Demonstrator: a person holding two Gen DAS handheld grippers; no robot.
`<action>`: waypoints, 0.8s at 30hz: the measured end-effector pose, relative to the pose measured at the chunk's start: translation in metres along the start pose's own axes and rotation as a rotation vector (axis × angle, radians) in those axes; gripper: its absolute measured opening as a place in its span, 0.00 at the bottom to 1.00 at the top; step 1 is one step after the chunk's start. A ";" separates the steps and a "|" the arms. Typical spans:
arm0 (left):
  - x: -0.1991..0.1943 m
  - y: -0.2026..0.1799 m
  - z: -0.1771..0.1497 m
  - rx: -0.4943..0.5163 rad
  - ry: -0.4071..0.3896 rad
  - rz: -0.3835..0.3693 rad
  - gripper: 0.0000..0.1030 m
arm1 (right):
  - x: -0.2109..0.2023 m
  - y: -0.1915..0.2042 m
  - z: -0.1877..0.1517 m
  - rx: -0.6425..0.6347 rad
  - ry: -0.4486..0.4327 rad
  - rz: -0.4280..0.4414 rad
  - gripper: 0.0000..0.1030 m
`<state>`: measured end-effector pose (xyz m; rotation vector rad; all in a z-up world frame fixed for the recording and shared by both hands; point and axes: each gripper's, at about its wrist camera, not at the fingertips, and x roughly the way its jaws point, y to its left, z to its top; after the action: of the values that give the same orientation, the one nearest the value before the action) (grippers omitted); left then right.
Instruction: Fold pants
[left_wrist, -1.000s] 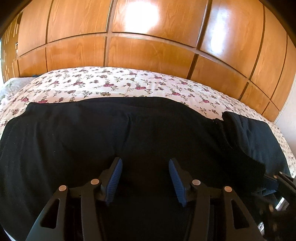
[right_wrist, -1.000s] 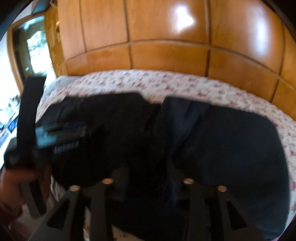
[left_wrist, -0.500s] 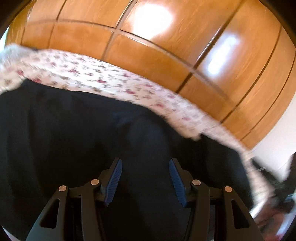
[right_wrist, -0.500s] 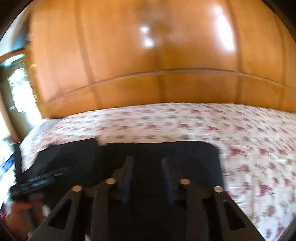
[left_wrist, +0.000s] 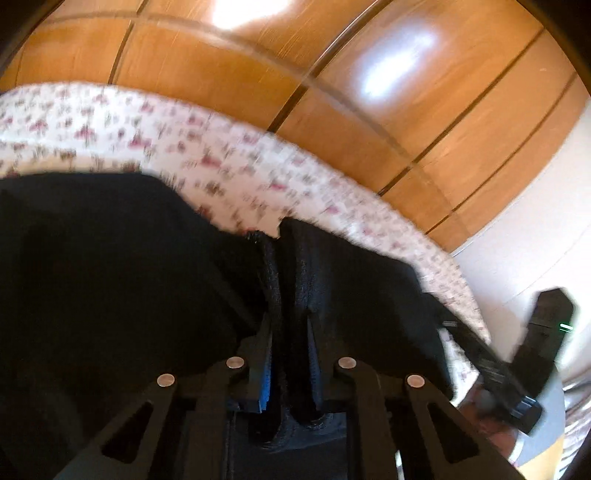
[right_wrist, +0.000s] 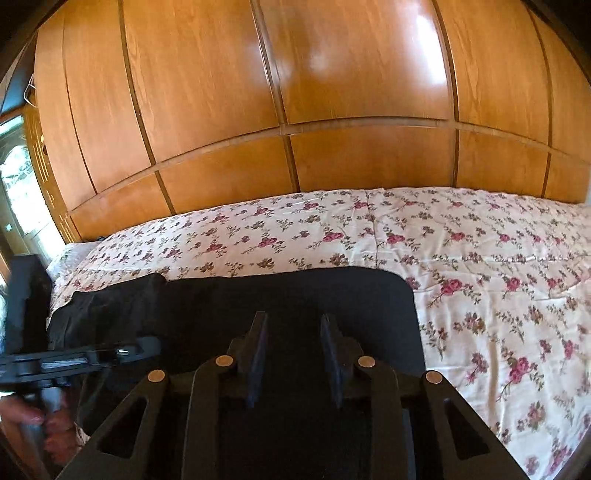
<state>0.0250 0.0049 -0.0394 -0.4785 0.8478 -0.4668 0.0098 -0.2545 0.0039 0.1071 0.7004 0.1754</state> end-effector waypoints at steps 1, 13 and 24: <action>-0.008 -0.001 -0.002 0.011 -0.015 -0.009 0.15 | 0.002 -0.001 0.000 0.005 0.004 0.008 0.29; -0.005 0.044 -0.026 -0.122 0.025 0.037 0.27 | 0.032 0.018 -0.035 -0.150 0.086 -0.017 0.27; -0.131 0.091 -0.036 -0.307 -0.333 0.297 0.38 | 0.031 0.018 -0.037 -0.173 0.073 -0.022 0.27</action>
<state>-0.0607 0.1443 -0.0344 -0.6789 0.6533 0.0214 0.0068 -0.2292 -0.0405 -0.0725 0.7559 0.2190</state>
